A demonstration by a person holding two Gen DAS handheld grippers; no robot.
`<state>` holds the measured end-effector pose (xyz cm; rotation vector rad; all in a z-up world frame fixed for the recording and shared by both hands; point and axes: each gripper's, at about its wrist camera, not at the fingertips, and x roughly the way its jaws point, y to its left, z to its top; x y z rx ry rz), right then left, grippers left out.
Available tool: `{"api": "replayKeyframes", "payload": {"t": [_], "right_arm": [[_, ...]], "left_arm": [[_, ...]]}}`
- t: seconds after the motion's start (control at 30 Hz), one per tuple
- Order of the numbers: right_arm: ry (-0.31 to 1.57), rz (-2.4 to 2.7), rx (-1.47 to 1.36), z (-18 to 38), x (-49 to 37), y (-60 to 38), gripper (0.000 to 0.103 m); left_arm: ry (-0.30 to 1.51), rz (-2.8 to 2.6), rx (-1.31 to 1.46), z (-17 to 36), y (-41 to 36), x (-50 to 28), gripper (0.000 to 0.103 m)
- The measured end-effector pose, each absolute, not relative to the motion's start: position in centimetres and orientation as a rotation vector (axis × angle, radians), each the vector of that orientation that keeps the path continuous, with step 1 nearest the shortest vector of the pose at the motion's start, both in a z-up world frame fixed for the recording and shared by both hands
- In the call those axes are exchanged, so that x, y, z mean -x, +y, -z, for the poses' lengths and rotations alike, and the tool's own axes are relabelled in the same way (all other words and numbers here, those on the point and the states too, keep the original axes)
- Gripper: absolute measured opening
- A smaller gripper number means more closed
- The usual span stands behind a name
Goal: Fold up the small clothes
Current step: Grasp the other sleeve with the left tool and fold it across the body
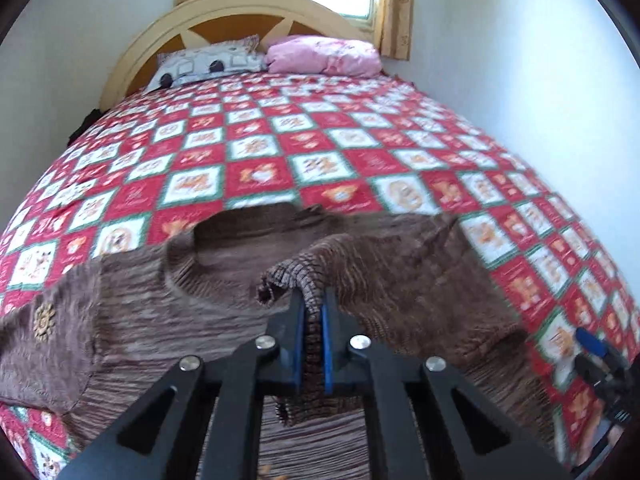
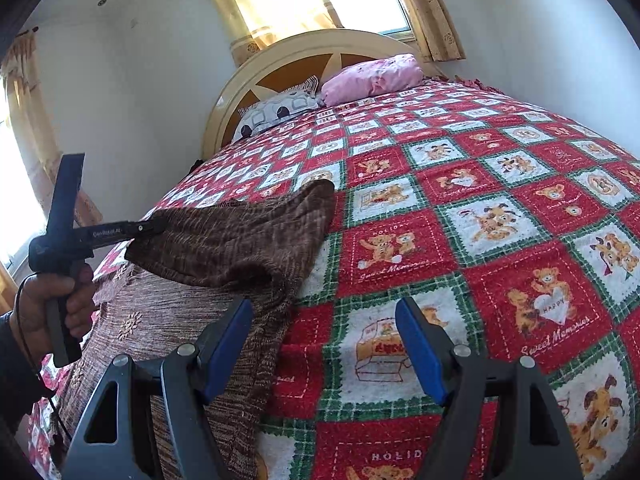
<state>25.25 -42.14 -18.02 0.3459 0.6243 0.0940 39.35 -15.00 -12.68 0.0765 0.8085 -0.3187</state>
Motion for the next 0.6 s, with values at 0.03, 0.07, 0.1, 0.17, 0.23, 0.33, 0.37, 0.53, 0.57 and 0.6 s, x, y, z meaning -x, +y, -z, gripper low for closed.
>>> {"api": "replayKeyframes", "payload": {"t": [0.03,0.07,0.1,0.17,0.23,0.33,0.37,0.53,0.57,0.6], "right_arm": [[0.628,-0.093,-0.346,18.1,-25.3,-42.1,0.075],[0.633,-0.092,-0.348,18.1,-25.4,-42.2,0.075],[0.635,-0.092,-0.350,18.2,-25.4,-42.2,0.075],[0.642,-0.091,-0.354,18.3,-25.5,-42.2,0.075],[0.651,-0.091,-0.356,18.5,-25.6,-42.3,0.075],[0.670,-0.088,-0.360,18.8,-26.0,-42.3,0.075],[0.675,-0.086,-0.362,18.9,-26.0,-42.4,0.075],[0.689,-0.077,-0.367,19.1,-26.2,-42.5,0.075],[0.691,-0.076,-0.365,19.1,-26.2,-42.4,0.075],[0.693,-0.075,-0.363,19.2,-26.2,-42.4,0.075]], "left_arm": [[0.819,0.308,-0.083,13.3,-14.8,-39.5,0.008],[0.835,0.291,-0.093,14.3,-14.5,-39.7,0.008],[0.852,0.276,-0.097,15.2,-14.2,-39.9,0.008],[0.880,0.268,-0.081,16.2,-13.8,-40.0,0.009],[0.901,0.250,-0.075,17.3,-13.6,-40.1,0.015],[0.887,0.196,-0.117,17.5,-13.6,-39.9,0.024],[0.873,0.200,-0.118,17.2,-13.5,-39.8,0.024],[0.781,0.130,-0.110,14.9,-11.0,-39.2,0.024],[0.763,0.103,-0.120,14.6,-10.5,-39.3,0.024],[0.763,0.109,-0.103,14.3,-9.9,-39.5,0.024]]}}
